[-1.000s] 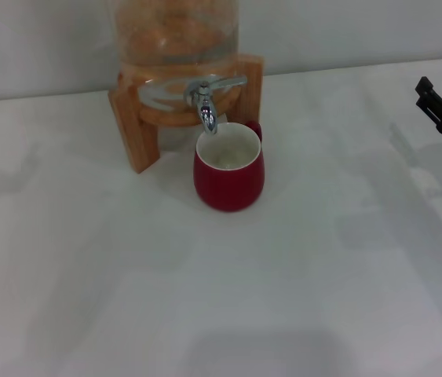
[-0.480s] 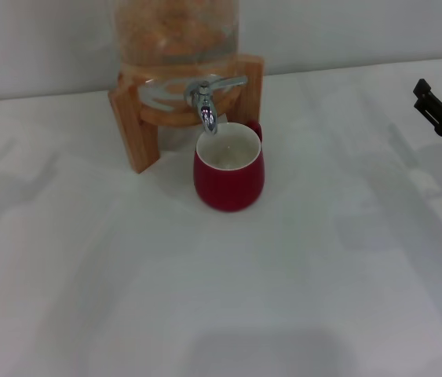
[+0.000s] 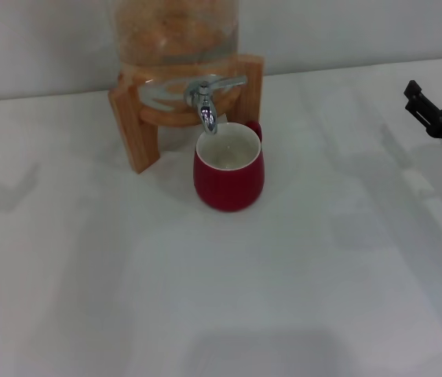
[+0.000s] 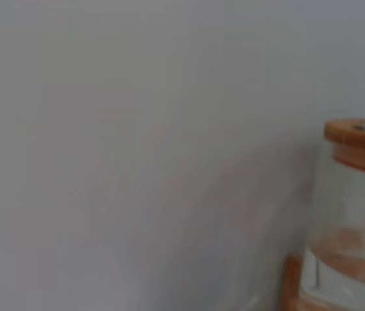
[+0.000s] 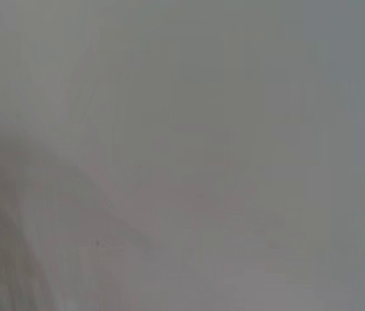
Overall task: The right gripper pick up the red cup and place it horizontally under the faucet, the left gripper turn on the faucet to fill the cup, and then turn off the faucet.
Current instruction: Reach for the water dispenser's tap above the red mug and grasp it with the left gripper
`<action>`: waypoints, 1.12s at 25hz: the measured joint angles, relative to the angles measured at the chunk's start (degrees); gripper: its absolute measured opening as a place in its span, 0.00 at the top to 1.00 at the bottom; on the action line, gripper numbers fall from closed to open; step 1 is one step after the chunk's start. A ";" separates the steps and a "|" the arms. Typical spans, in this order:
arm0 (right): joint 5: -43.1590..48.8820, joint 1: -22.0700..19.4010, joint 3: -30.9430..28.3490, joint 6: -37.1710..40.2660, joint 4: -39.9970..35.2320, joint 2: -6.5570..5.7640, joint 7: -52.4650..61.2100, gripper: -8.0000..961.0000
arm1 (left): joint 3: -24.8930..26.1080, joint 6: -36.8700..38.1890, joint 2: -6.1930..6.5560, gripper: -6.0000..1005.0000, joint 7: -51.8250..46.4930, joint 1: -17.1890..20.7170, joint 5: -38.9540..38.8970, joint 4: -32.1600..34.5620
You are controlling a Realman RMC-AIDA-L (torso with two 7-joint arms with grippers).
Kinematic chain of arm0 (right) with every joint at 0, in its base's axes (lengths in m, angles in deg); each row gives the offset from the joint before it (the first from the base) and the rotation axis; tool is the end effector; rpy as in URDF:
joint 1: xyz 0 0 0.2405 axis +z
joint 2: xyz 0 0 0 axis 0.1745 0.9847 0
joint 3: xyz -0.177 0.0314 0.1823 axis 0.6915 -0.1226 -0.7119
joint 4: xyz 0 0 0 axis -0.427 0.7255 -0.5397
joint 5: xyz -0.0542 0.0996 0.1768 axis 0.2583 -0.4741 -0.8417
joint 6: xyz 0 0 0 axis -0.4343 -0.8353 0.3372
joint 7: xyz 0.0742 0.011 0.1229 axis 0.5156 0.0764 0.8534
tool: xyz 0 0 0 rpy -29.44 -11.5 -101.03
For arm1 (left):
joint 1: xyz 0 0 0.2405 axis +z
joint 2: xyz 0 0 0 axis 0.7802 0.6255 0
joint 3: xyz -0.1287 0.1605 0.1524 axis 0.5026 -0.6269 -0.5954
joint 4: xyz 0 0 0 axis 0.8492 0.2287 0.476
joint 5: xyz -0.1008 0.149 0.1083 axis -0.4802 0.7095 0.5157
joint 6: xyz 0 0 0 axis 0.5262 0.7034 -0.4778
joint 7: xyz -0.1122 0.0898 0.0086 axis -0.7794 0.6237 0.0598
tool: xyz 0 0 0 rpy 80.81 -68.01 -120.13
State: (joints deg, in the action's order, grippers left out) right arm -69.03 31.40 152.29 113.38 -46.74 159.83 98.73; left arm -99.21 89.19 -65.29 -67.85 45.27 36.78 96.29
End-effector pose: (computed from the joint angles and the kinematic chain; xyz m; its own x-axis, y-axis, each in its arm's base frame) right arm 0.3502 0.3372 0.0247 0.5710 0.0048 -0.8210 -0.8132 -0.1338 -0.5664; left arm -0.2318 0.3357 0.1254 0.7335 0.2707 0.6234 0.6668 -0.4643 -0.5829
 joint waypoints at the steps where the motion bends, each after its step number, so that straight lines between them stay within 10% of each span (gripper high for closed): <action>1: 0.00 0.00 0.02 -0.17 -0.04 0.00 0.00 0.14 | 1.24 2.03 0.14 0.17 -1.30 -0.81 1.29 0.10; 13: 0.02 0.14 0.18 -1.26 -0.61 0.00 0.07 0.14 | 8.35 21.75 2.82 0.17 -9.80 -11.22 10.45 1.27; 28: 0.62 0.44 0.91 -1.25 -1.07 0.18 0.65 0.14 | 8.10 26.77 2.68 0.17 -4.95 -20.10 9.05 -4.24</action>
State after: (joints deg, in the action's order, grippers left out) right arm -68.41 31.83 153.21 112.13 -47.82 160.02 99.38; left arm -91.11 115.96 -62.62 -72.80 25.17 45.83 92.06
